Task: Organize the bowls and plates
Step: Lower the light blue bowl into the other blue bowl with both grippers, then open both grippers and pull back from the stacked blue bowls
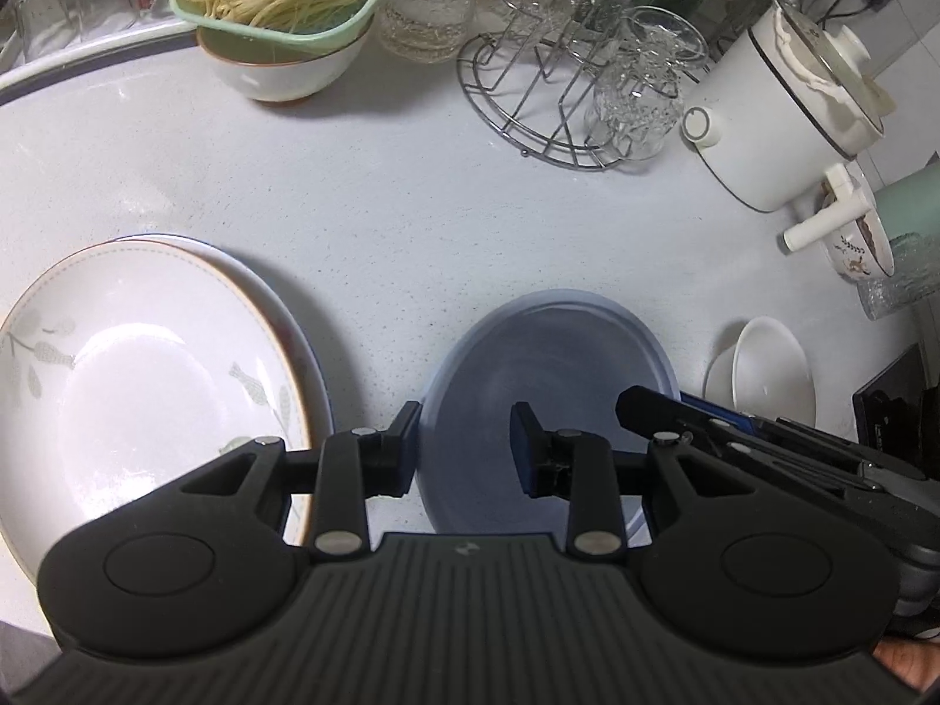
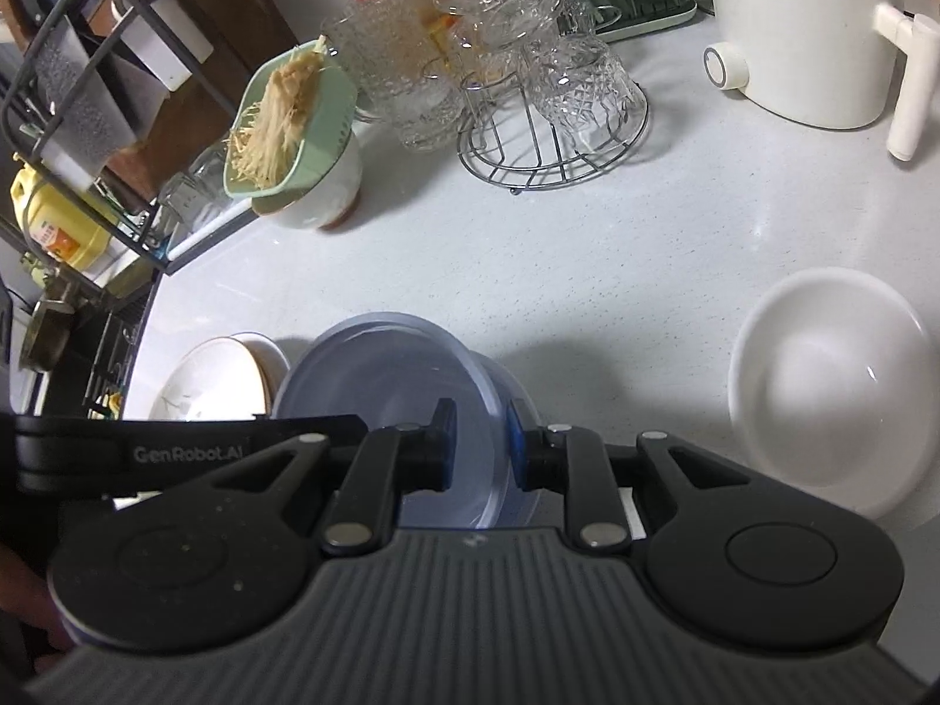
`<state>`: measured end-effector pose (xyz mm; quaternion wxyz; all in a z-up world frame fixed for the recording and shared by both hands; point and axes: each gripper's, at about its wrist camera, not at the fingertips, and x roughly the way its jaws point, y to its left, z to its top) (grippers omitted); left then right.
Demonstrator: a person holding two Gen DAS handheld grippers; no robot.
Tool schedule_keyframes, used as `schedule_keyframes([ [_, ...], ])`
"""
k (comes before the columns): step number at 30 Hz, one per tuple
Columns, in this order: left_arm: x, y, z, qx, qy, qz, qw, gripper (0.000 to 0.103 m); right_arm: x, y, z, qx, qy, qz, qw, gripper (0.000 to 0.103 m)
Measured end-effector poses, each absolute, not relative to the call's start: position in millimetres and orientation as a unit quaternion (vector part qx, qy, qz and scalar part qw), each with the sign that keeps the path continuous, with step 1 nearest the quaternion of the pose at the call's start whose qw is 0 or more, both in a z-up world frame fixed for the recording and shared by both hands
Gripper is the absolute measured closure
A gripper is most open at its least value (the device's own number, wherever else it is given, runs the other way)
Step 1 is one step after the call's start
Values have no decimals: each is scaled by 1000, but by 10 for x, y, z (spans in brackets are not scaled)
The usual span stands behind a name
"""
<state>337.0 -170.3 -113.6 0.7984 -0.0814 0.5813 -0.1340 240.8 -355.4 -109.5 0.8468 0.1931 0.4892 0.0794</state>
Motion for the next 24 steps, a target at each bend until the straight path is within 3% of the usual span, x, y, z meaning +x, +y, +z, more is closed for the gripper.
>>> schedule_keyframes([
  [6, 3390, -1624, -949, -69, 566, -136, 810, 56, 2402, -3540, -949, 180, 471, 68, 861, 78],
  [9, 3396, -1607, -846, -63, 559, -140, 815, 55, 2412, -3561, -873, 178, 464, 56, 866, 61],
  [24, 3119, -1550, -218, -42, 514, -167, 840, 55, 2139, -3565, -313, 167, 413, 36, 895, 61],
])
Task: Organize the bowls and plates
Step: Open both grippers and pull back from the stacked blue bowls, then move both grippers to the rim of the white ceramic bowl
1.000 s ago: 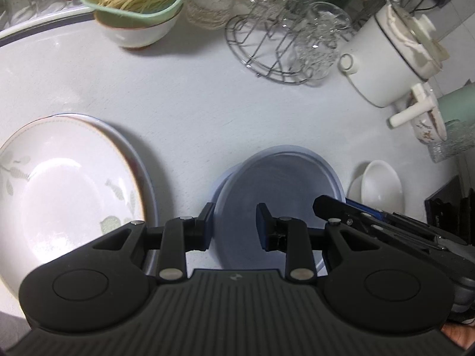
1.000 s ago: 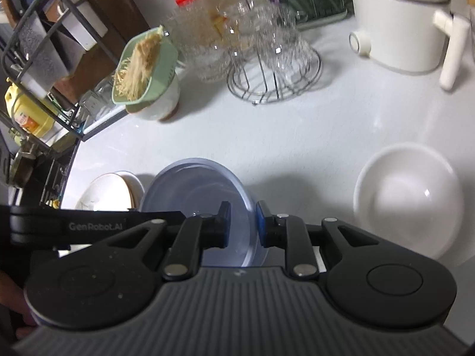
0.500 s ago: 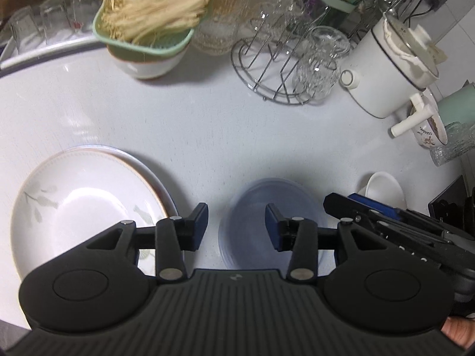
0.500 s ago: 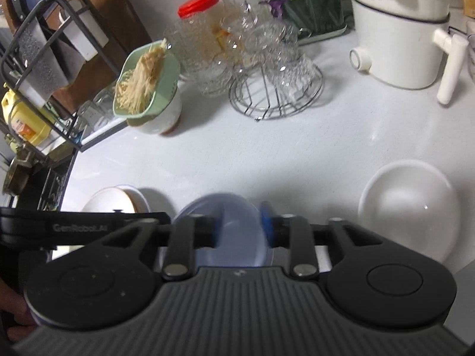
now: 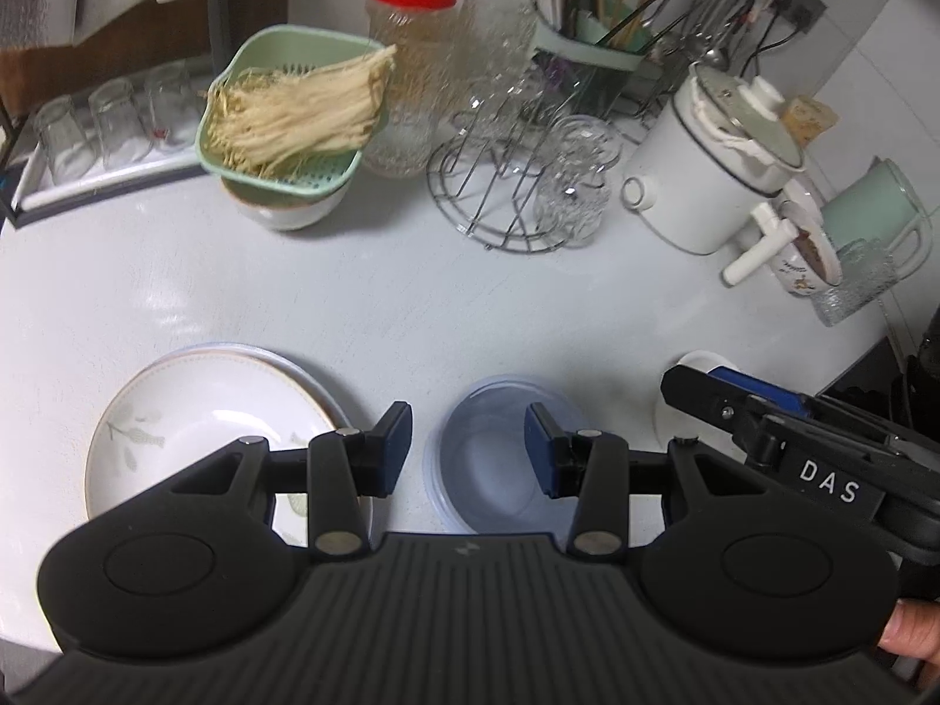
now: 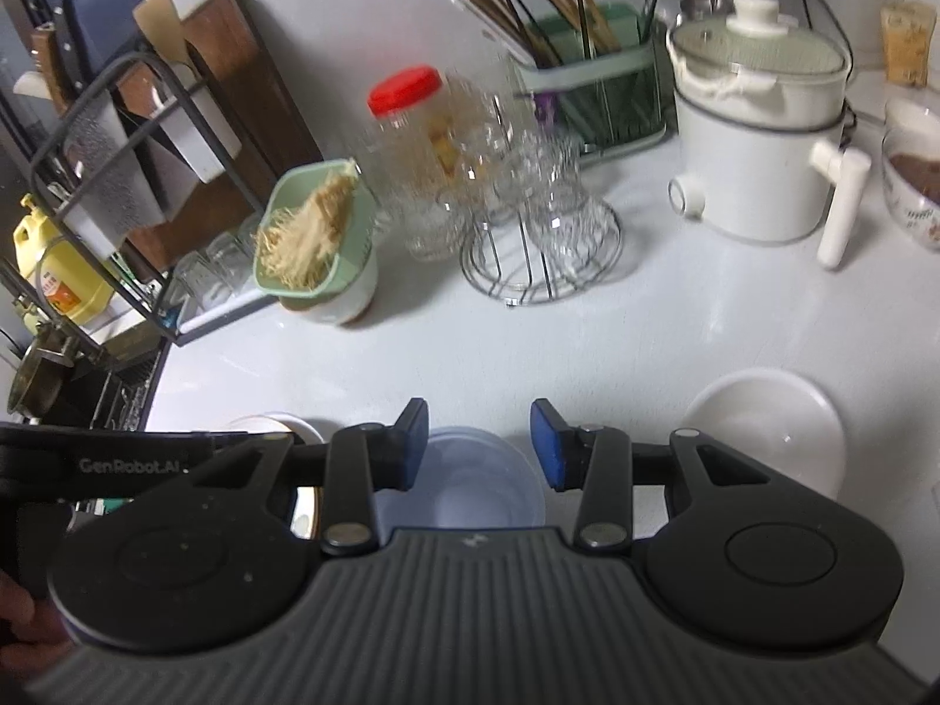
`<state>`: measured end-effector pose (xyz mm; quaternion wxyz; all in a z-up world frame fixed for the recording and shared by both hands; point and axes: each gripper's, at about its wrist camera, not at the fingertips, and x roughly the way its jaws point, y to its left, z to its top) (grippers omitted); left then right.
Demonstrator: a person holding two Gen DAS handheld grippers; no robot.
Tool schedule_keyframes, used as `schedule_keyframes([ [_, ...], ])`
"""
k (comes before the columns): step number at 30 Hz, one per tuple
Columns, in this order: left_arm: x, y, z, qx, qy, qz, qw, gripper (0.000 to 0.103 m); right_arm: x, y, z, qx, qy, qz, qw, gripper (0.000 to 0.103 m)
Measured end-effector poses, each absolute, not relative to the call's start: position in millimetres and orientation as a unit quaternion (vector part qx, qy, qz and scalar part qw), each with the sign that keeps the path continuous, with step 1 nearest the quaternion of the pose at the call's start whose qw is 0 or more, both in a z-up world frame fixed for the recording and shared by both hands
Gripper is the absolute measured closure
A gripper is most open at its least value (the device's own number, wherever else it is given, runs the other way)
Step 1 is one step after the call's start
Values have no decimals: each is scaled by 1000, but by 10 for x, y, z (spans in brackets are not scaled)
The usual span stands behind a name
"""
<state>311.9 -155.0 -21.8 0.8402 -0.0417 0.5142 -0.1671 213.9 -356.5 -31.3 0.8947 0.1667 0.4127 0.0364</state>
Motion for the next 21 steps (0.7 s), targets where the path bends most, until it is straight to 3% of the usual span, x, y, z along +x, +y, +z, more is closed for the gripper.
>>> schedule_keyframes([
  [21, 2741, -1765, -224, -10, 483, -220, 847, 55, 1616, -3655, -241, 151, 362, -20, 919, 61],
])
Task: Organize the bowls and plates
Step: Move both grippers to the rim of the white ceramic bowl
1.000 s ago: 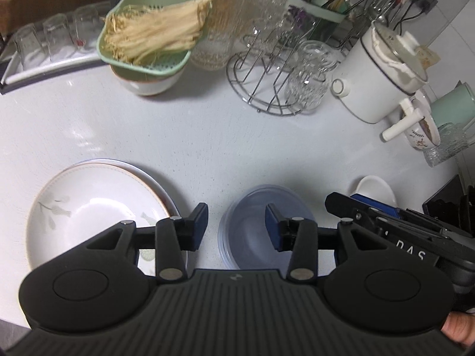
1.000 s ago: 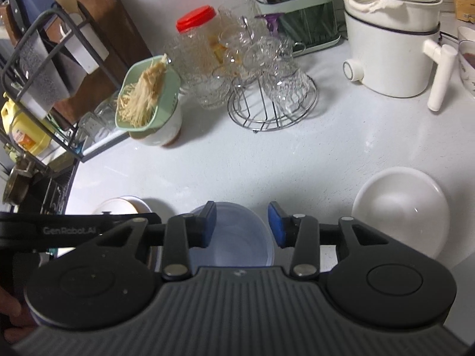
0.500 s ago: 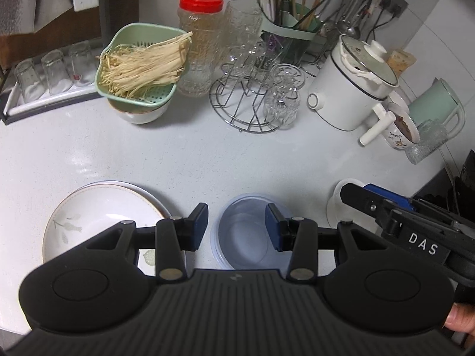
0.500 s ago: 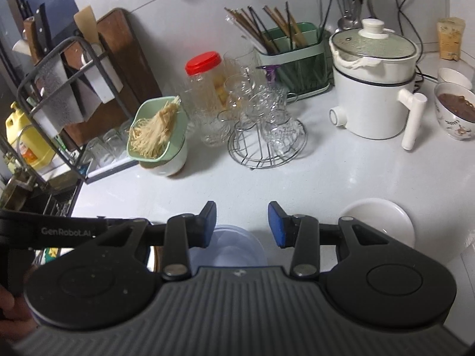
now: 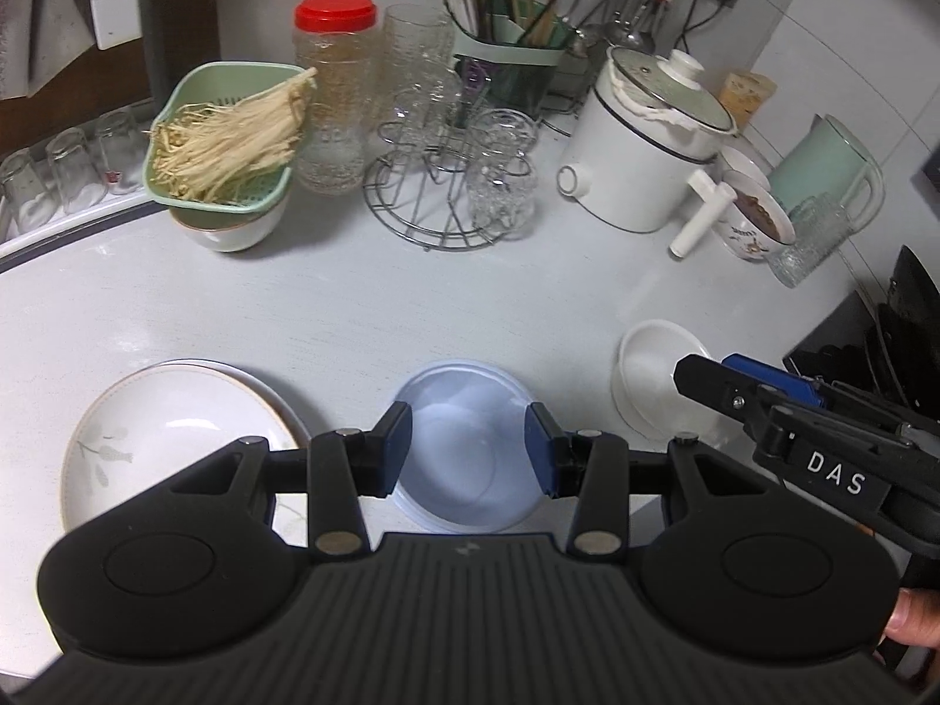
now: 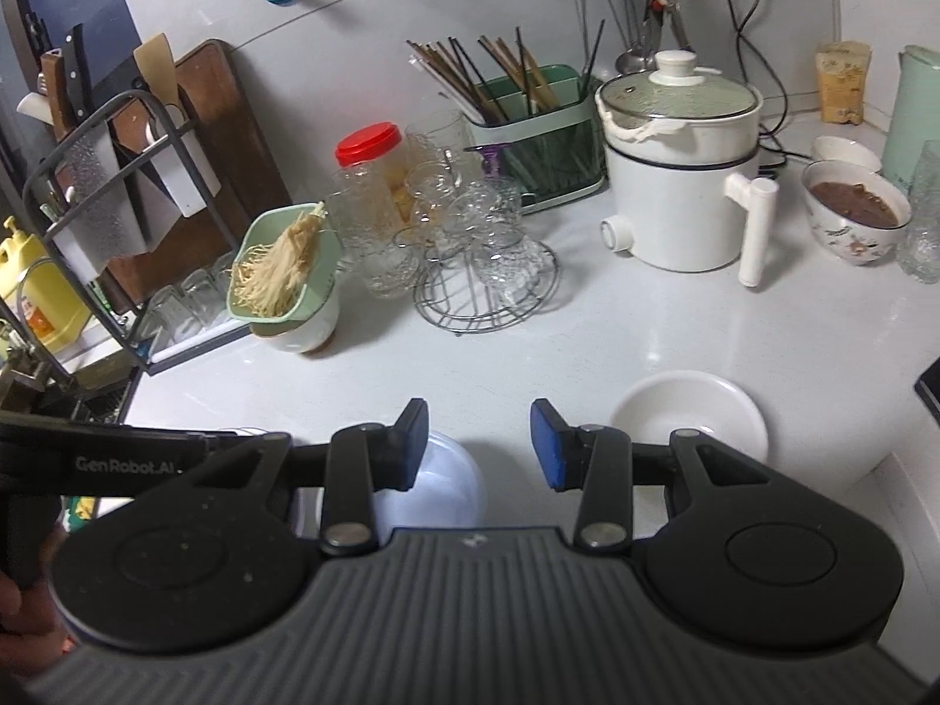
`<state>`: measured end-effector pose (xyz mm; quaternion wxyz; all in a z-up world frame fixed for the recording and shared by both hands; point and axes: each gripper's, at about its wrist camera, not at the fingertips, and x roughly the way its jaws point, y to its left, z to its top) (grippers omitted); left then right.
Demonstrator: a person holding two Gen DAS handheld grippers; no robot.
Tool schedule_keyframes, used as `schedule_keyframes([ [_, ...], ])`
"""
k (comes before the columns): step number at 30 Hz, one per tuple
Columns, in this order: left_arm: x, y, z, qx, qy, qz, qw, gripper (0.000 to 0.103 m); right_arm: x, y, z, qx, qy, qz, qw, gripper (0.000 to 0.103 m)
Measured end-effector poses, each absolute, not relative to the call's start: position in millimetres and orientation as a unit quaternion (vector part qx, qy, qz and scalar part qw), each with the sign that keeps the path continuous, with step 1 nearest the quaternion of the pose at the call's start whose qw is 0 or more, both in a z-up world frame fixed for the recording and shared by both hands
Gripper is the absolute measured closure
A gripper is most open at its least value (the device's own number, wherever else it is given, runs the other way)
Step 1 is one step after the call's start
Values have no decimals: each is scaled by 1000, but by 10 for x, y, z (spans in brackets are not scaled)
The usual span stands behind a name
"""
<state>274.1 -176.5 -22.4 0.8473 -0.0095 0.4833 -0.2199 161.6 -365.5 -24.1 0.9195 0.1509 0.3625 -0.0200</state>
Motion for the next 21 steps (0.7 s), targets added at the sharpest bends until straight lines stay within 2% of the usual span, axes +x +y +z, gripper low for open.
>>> schedule_keyframes([
  [21, 2423, -2043, -170, 3, 447, -255, 858, 55, 1153, -4056, -360, 181, 323, -86, 925, 61],
])
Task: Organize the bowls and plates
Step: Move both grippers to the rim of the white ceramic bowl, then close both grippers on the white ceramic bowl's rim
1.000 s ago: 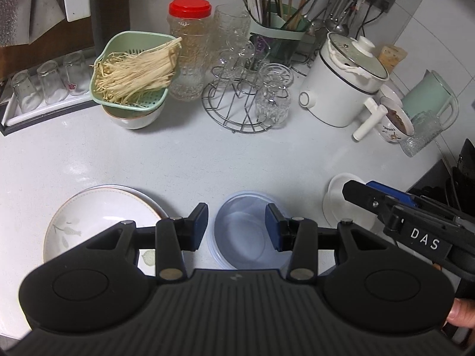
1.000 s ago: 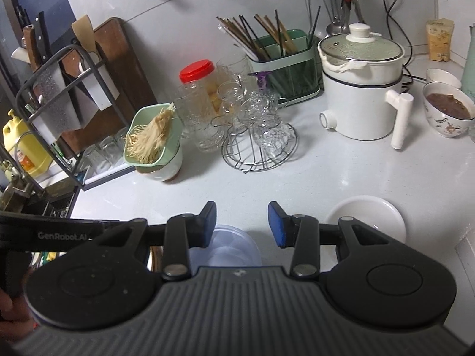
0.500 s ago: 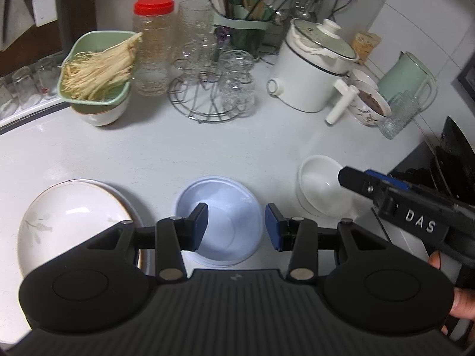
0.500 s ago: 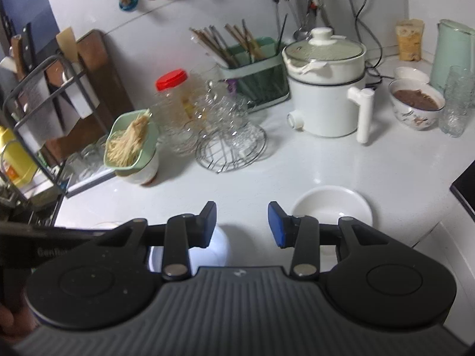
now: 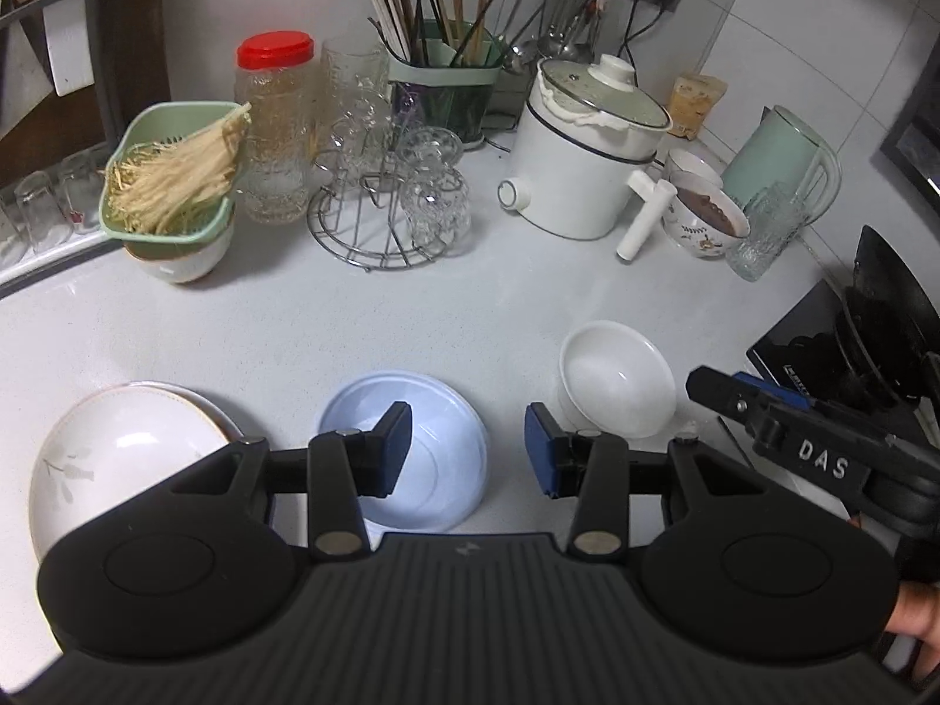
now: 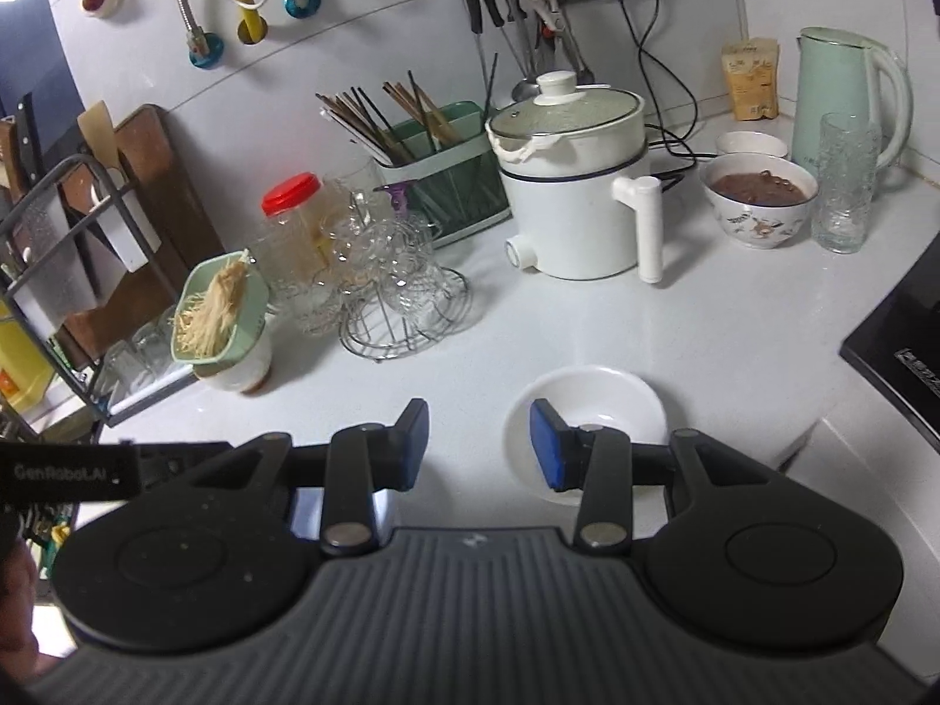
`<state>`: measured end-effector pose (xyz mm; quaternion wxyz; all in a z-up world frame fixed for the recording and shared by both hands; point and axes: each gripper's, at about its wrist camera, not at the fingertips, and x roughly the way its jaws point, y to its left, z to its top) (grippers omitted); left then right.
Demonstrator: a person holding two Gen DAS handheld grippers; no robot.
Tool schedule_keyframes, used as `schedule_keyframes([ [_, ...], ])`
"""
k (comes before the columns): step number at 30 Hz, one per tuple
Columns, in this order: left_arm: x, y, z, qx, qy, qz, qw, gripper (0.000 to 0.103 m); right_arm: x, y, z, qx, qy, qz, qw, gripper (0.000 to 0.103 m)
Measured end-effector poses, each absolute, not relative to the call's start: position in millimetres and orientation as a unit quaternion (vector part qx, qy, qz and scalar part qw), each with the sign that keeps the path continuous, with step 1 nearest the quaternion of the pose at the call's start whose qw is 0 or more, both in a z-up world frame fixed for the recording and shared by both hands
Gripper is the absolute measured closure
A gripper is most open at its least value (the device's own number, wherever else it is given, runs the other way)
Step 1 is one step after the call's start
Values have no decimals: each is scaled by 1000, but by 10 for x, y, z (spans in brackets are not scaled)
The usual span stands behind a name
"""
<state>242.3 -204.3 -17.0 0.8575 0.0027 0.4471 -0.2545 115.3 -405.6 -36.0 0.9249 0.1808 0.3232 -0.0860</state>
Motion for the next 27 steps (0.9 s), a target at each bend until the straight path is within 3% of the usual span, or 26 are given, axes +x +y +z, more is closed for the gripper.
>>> schedule_keyframes([
  [9, 2398, -2245, -423, 13, 468, -276, 839, 54, 942, -4170, -614, 191, 347, -113, 911, 61],
  [17, 2665, -2553, -539, 42, 473, -293, 830, 41, 956, -4353, -741, 200, 346, -145, 905, 61],
  [20, 2809, -2675, -613, 42, 479, -296, 825, 41, 1004, -4449, -798, 211, 345, -154, 901, 44],
  [27, 3143, -3011, -880, 60, 502, -314, 803, 41, 1181, -4708, -985, 236, 348, -170, 891, 43],
])
